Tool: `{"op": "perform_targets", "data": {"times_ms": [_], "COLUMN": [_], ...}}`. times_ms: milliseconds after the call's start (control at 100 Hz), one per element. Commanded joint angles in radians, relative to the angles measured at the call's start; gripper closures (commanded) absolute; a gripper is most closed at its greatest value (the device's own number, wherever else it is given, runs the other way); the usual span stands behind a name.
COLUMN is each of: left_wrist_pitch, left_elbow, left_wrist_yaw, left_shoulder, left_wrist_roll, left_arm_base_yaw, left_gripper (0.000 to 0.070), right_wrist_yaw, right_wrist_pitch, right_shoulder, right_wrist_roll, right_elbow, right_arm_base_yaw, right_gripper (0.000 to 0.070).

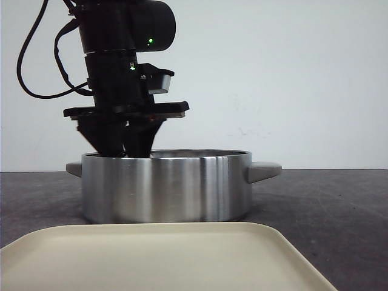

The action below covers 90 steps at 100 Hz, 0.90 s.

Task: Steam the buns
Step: 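Lower the bun into the pot, open the left gripper, withdraw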

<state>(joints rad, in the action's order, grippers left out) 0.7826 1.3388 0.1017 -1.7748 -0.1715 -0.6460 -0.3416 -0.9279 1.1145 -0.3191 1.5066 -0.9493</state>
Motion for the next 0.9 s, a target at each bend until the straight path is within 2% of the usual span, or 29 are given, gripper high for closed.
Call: {"op": "perform_targets", "data": {"times_ms": [0,40,320,480,520,580,670,760,890], "left_wrist_pitch": [-0.003,-0.001,0.061,0.006,-0.008,-0.017,-0.017,-0.023,-0.027], "left_elbow": [0.018,0.019,0.085,0.105,0.105,0.105,0.103,0.103,0.1], "left_wrist_yaw": [0.0,0.0,0.0,-0.002,-0.013,-0.034,-0.032,-0.03,0.002], "left_shoulder": [-0.023,-0.023,-0.016,0.106,0.152,0.227,0.351,0.477,0.65], "left_wrist_roll": [0.005,0.005,-0.002,-0.04,-0.051,-0.051,-0.051,-0.051,-0.051], "left_arm_base_yaw": [-0.006,-0.006,-0.006,-0.007,-0.01,-0.01,-0.013,-0.02,-0.03], "left_gripper": [0.0143,0.0097,0.0104,0.0124,0.0169,0.0273,0.0437,0.0565,0.0648], "right_wrist_yaw": [-0.004,-0.004,-0.011,-0.113,-0.138,-0.17,-0.24,-0.319,-0.337], "right_wrist_pitch": [0.007,0.007,0.007,0.005,0.006,0.007,0.011,0.029,0.16], "right_shoulder": [0.009,0.009,0.009,0.009,0.009,0.009,0.009,0.008,-0.006], "right_wrist_roll": [-0.014,-0.014,-0.014,-0.004,-0.002,-0.002,-0.002,-0.002,-0.002], "right_elbow": [0.015,0.016,0.015,0.01,0.005,-0.003,-0.017,-0.042,-0.123], "right_arm_base_yaw": [-0.013,-0.013,-0.013,-0.013,-0.013,-0.013,-0.013,-0.019,-0.051], "right_gripper": [0.0695,0.0695,0.0695,0.0694,0.0694,0.0694,0.0693,0.0693,0.0691]}}
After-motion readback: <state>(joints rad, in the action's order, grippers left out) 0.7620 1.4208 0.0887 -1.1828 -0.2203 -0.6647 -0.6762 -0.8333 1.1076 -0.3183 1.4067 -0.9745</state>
